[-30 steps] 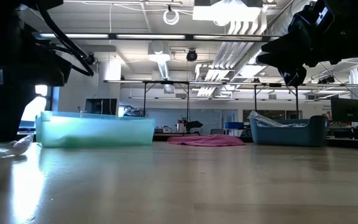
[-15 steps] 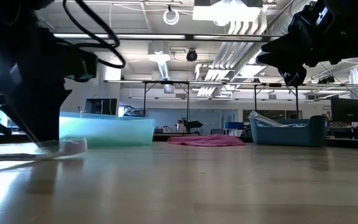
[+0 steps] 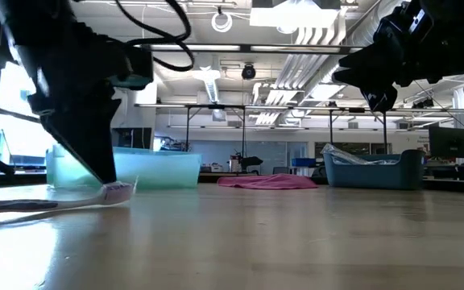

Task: Pick & Place Toothbrushes
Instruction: Put the purple toothbrush to the dark blue bin bin

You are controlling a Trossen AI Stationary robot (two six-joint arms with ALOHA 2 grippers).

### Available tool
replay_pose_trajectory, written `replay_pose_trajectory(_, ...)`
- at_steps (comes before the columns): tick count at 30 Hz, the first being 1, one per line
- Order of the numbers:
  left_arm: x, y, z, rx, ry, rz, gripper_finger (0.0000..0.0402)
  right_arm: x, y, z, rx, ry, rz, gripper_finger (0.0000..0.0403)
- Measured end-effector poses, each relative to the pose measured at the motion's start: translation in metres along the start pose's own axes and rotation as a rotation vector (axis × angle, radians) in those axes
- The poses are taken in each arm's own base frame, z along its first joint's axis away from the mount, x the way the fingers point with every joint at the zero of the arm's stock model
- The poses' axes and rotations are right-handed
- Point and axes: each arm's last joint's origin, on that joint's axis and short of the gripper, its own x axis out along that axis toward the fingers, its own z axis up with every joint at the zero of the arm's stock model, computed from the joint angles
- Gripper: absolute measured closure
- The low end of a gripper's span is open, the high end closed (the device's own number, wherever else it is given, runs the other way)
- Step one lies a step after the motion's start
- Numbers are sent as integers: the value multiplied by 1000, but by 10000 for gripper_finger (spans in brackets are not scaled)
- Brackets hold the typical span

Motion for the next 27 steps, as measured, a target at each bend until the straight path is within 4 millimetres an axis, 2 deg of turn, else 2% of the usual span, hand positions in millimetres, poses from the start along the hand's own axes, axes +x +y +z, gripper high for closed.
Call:
replay_pose_trajectory(5,-12,1,23,15,103,43,336,0,0,0,0,0,0,287)
replay_pose_trajectory(9,-23,-3,41,-18,204,-2,336,0,0,0,0,0,0,287)
replay_pose_trajectory(15,-35,-14,50,-40,305,-124,336,0,0,0,0,0,0,287)
replay_pose_trajectory(19,-41,-20,39,-32,389,-154,336,0,0,0,0,0,0,287)
replay_pose_trajectory(27,-61,-31,-6,-164,499,-50,336,0,0,0,0,1,1,287)
